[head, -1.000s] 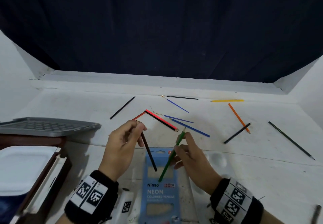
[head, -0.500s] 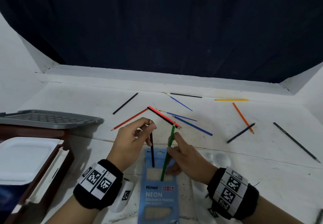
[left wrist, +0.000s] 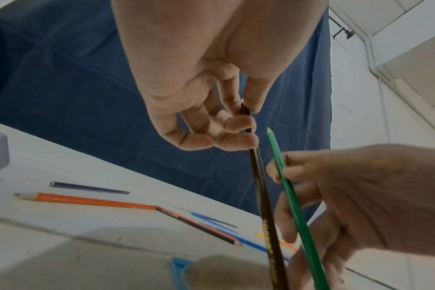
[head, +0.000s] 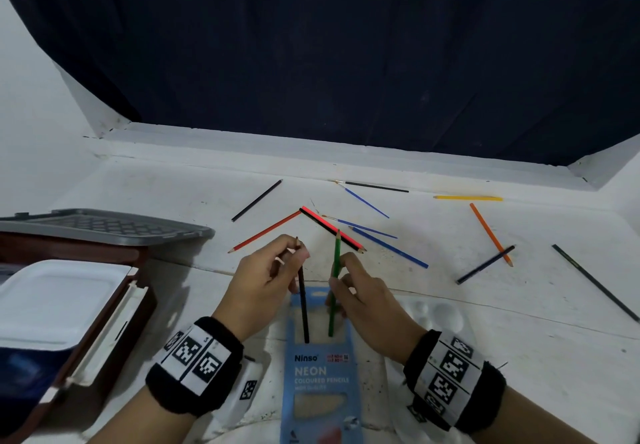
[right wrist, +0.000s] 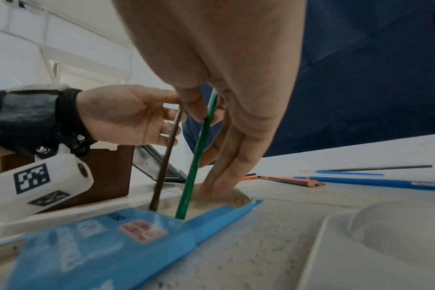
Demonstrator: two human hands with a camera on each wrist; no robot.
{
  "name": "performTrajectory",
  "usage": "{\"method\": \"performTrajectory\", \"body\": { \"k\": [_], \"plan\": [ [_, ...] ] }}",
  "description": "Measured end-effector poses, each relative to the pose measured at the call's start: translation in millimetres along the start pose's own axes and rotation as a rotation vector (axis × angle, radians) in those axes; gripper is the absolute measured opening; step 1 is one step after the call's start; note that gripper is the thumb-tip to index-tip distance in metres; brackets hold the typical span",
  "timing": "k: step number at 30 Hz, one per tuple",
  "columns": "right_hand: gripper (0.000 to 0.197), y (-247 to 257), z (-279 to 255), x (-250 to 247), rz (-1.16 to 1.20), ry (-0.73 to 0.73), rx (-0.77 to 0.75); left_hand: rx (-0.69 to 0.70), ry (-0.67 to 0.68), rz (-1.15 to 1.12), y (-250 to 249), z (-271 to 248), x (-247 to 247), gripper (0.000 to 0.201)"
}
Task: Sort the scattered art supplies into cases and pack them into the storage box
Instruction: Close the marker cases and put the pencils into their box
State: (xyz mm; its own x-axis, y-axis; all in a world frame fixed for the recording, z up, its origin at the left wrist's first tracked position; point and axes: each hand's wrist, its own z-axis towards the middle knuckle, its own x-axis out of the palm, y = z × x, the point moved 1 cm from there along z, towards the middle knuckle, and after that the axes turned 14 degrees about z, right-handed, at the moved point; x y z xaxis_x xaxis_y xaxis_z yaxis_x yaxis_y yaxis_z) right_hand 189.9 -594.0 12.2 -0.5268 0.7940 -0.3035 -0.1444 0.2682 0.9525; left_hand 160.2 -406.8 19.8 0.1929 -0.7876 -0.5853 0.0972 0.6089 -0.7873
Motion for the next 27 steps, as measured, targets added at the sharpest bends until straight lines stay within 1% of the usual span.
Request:
{"method": "performTrajectory", "body": {
  "k": [3,5,7,9,11,12,14,18,21,23,25,27],
  "plan": [
    [0.009,1,7,1,-0.013,-0.039,-0.003,0.028,0.064,0.111,4,10,7,0.009],
    [0.008,-1,14,2,-0.024,-0.043,0.024,0.063,0.142,0.214,6,20,11,0.012],
    [0.007,-4,23,4,-0.023,-0.039,0.099,0.054,0.183,0.310,11,31,16,0.016],
    [0.010,-7,31,5,-0.034,-0.052,0.180,-0.024,0.217,0.381,21,43,18,0.020],
    [0.013,-10,37,4,-0.035,-0.073,0.227,-0.131,0.289,0.442,33,52,19,0.024],
    [0.013,-10,39,4,-0.032,-0.082,0.244,-0.165,0.336,0.506,38,55,19,0.025],
    [0.014,-13,41,4,-0.030,-0.098,0.268,-0.187,0.413,0.648,45,59,21,0.026],
    [0.016,-16,38,6,-0.141,-0.092,0.245,-0.143,0.439,0.834,43,55,20,0.032],
    [0.013,-15,36,6,-0.178,-0.094,0.228,-0.127,0.433,0.944,41,40,11,0.045],
    [0.011,-14,35,6,-0.165,-0.092,0.242,-0.105,0.396,0.944,37,26,3,0.056],
    [0.011,-12,34,6,-0.145,-0.088,0.258,-0.040,0.385,0.916,29,7,-3,0.062],
    [0.013,-11,35,7,-0.142,-0.086,0.272,0.023,0.464,0.930,26,-15,-8,0.068]
  ]
}}
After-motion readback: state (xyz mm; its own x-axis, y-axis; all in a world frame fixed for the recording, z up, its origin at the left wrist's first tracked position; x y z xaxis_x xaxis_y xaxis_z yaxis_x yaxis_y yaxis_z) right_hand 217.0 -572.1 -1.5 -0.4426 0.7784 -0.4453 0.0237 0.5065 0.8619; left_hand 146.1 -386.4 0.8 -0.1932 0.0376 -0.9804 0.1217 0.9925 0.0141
